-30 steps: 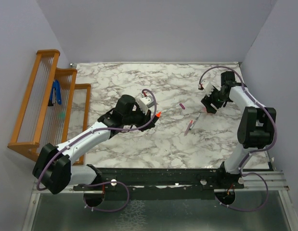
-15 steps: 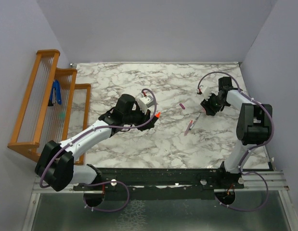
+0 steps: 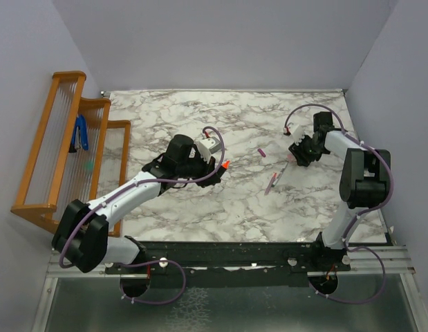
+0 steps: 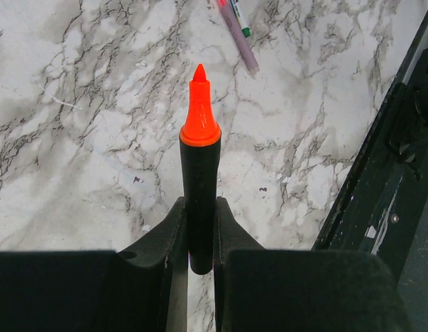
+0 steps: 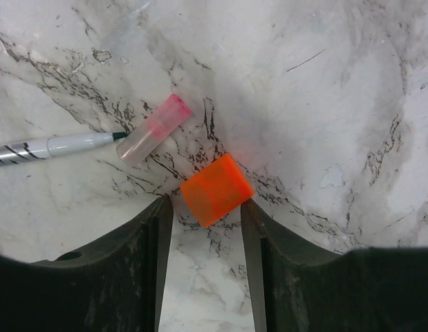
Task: Insert the pens into the pen caps
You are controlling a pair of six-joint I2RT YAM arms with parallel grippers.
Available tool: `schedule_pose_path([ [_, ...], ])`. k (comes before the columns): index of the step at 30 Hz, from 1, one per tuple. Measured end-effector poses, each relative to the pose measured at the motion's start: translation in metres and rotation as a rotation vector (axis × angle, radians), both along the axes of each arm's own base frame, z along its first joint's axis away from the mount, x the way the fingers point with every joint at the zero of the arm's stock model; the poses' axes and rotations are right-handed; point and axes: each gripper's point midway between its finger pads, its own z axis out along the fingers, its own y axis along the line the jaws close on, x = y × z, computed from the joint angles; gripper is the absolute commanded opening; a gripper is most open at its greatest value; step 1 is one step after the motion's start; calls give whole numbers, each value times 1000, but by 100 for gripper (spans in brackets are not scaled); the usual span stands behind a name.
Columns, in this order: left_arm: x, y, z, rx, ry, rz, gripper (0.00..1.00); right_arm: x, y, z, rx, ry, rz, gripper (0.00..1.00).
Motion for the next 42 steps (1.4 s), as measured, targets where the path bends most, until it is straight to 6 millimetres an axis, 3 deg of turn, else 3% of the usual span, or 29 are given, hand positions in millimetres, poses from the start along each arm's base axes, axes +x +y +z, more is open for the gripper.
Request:
schedule_pose_path([
  [21, 4, 2, -8, 14, 22, 11, 0, 16, 2, 3, 36, -42, -75, 51],
  [42, 2, 1, -10, 11, 33, 1, 0, 24, 18, 1, 125, -38, -223, 54],
])
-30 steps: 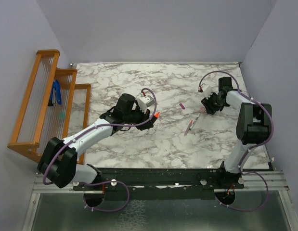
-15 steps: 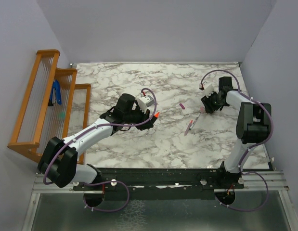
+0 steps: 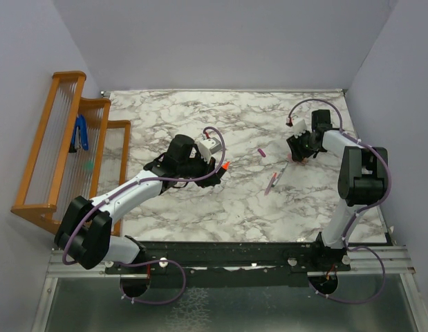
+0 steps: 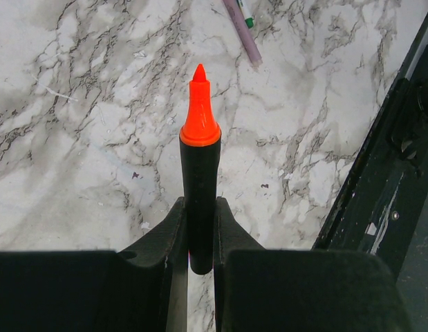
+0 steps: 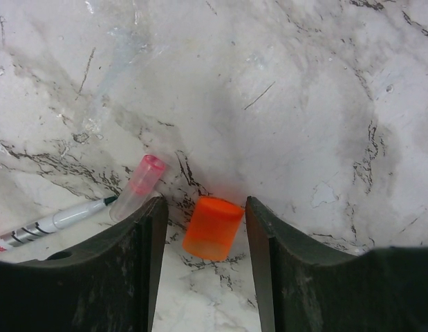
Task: Insert the pens into the pen caps
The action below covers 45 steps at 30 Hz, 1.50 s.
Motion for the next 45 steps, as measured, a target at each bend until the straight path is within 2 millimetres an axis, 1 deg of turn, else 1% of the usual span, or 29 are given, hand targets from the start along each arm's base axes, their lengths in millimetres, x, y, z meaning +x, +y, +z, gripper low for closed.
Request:
schedule_pose_path([
  [9, 0, 0, 0, 0, 0, 0, 0, 7, -6, 0, -25, -19, -51, 54],
  [28, 1, 1, 0, 0, 0, 3, 0, 10, -7, -1, -18, -33, -93, 49],
  [36, 1, 1, 0, 0, 0, 4, 0, 11, -8, -1, -21, -46, -103, 54],
  [45, 1, 1, 0, 0, -1, 4, 0, 11, -9, 0, -26, -64, -114, 54],
])
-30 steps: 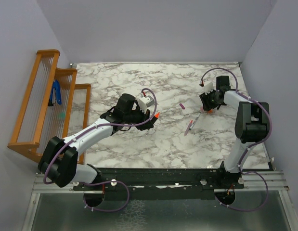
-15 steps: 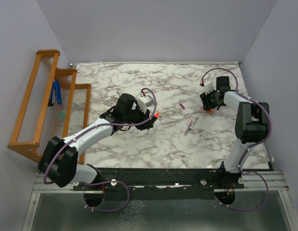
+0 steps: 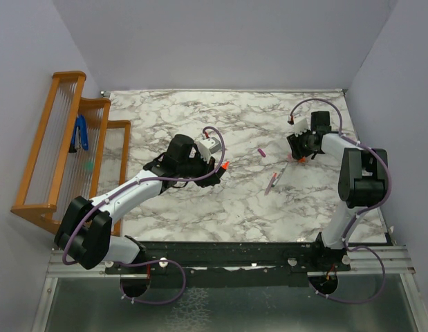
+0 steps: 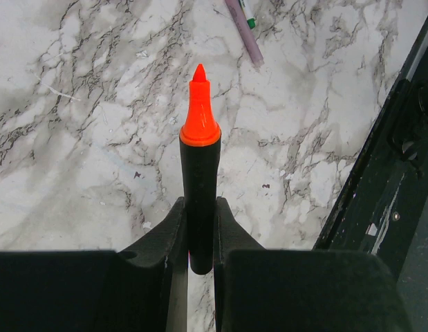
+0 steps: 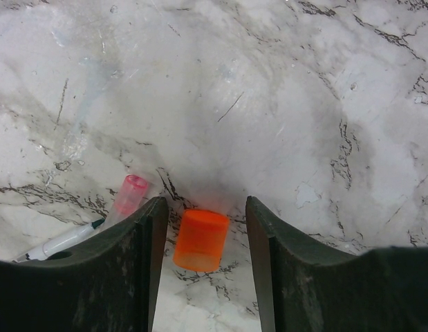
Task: Insert the pens into the pen caps
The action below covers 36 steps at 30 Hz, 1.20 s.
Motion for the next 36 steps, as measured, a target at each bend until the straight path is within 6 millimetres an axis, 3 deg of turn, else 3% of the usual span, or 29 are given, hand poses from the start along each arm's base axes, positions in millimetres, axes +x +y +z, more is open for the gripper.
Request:
schedule_pose_path([
  [18, 0, 0, 2, -3, -5, 0, 0, -7, -2, 1, -8, -15, -8, 53],
  [36, 0, 0, 3, -5, -8, 0, 0, -12, 1, -1, 5, 2, -8, 43],
])
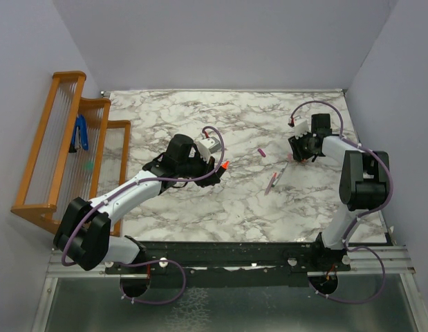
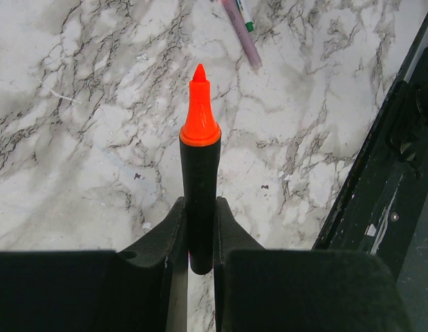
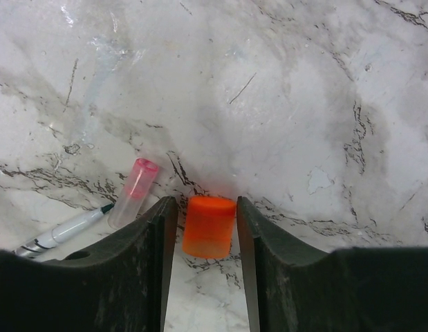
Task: Insert the pens into the pen caps
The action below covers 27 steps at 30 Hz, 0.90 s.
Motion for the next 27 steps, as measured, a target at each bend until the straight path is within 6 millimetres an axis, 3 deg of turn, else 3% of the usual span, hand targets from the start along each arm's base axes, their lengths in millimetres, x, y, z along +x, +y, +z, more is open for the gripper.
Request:
schedule_pose_path([
  [7, 0, 0, 0, 0, 0, 0, 0, -1, 3, -2, 16, 24, 12, 35],
  [18, 0, 0, 0, 1, 0, 0, 0, -1, 4, 0, 16, 31, 26, 3],
  [22, 0, 0, 0, 1, 0, 0, 0, -9, 10, 3, 47, 55, 31, 1],
  [25, 0, 0, 0, 0, 1, 0, 0, -16, 18, 14, 92, 61, 41, 1],
  [27, 0, 0, 0, 0, 3, 2, 0, -14, 27, 35, 132, 16, 55, 1],
])
